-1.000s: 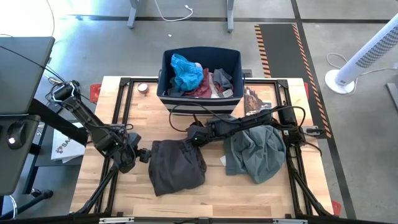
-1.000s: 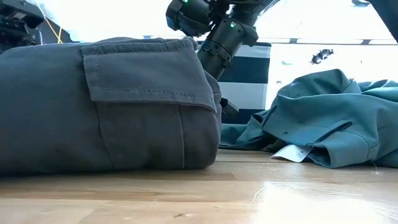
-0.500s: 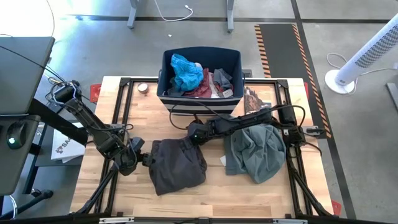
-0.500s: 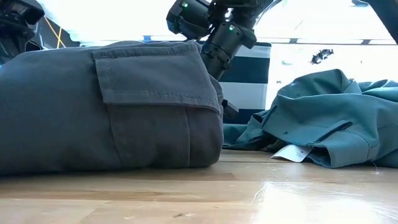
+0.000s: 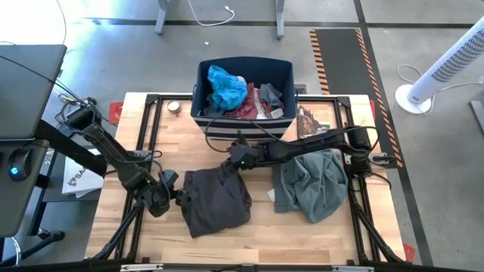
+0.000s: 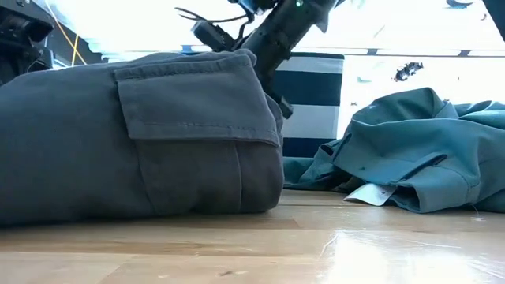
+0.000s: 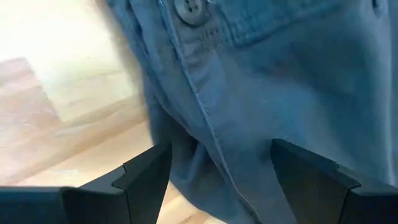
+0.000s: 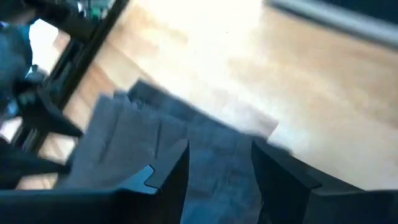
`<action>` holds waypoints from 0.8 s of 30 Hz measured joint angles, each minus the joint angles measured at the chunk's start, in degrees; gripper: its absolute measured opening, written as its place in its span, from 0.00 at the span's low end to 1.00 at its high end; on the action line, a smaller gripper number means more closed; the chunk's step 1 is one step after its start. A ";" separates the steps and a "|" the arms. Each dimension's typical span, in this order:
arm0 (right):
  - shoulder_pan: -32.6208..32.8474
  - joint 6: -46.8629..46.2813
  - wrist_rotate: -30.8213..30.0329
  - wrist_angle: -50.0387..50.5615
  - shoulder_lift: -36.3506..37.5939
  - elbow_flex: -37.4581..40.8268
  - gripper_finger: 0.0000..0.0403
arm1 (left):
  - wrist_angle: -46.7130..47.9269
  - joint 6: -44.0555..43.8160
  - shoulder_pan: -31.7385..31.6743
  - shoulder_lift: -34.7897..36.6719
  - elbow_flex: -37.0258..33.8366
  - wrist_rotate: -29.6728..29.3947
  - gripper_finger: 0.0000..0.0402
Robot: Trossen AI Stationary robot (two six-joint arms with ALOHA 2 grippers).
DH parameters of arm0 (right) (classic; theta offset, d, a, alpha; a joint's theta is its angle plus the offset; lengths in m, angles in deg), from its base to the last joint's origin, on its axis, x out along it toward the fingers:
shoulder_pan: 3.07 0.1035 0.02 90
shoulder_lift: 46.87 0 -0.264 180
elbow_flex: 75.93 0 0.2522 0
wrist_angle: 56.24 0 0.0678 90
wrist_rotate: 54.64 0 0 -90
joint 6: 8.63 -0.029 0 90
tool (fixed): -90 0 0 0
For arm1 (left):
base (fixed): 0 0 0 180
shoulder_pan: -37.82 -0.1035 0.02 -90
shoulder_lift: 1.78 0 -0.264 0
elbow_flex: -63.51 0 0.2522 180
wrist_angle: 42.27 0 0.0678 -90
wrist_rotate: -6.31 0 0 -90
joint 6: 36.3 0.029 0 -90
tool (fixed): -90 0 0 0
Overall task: Sort clothes
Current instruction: Fold the dark grey short, then put the folded dark grey short into the blue laundry bin
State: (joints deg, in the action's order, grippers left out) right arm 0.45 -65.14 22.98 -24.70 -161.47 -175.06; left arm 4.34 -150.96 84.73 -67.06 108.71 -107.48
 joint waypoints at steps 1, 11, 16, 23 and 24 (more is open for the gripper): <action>-0.14 0.00 -0.67 0.30 0.44 0.00 0.42 | -0.70 0.25 -0.02 -0.86 0.00 0.24 0.68; 0.98 -4.91 2.37 2.65 4.04 -0.04 0.42 | -5.16 0.79 -0.08 -10.20 0.00 0.64 0.68; 5.01 -11.86 4.51 9.52 5.78 -0.07 0.42 | -7.50 0.83 -0.37 -12.94 0.00 0.54 0.68; 8.71 -15.58 5.39 13.94 6.36 -0.07 0.42 | -7.59 2.91 -2.90 -16.08 0.35 3.34 0.68; 8.93 -15.75 5.37 14.20 6.36 -0.07 0.42 | -7.80 3.74 -3.47 -16.47 0.42 3.94 0.68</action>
State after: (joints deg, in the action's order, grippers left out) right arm 9.38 -80.89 28.35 -10.50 -155.12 -175.12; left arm -3.46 -147.22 81.27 -83.53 109.13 -103.54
